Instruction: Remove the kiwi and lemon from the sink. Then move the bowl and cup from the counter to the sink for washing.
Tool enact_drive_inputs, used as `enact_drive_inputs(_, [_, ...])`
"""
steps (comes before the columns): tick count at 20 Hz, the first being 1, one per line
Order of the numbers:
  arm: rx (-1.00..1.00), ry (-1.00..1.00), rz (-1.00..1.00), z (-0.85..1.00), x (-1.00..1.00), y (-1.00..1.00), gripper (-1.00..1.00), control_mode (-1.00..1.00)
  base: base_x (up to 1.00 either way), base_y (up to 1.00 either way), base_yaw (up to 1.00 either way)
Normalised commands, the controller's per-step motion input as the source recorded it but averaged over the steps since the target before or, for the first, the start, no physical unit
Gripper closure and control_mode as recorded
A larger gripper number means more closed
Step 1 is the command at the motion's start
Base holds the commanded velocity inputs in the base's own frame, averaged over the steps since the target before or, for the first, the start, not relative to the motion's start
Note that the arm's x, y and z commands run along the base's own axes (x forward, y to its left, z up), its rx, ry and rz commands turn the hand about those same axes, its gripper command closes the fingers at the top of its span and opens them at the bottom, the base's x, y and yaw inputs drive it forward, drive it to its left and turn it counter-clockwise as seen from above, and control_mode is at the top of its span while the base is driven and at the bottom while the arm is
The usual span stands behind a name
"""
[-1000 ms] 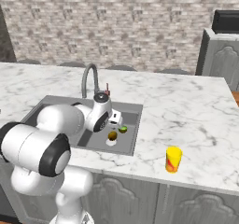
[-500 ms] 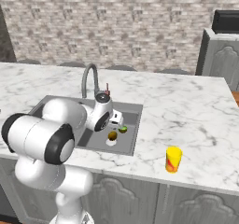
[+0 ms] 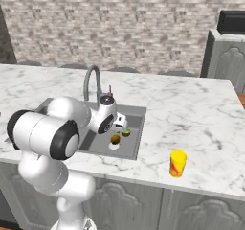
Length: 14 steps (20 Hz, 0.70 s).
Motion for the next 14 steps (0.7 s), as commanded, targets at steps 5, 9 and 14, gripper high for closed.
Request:
enact_drive_inputs(5, [0.00, 0.01, 0.00, -0.09, 0.14, -0.01, -1.00, -1.00, 0.00, 0.00, 0.00])
enact_drive_inputs(9, [0.00, 0.00, 0.00, -0.10, 0.17, 0.00, -1.00, -1.00, 0.00, 0.00, 0.00])
enact_drive_inputs(14, [0.00, 0.00, 0.00, -0.11, 0.14, 0.00, -1.00, -1.00, 0.00, 0.00, 0.00])
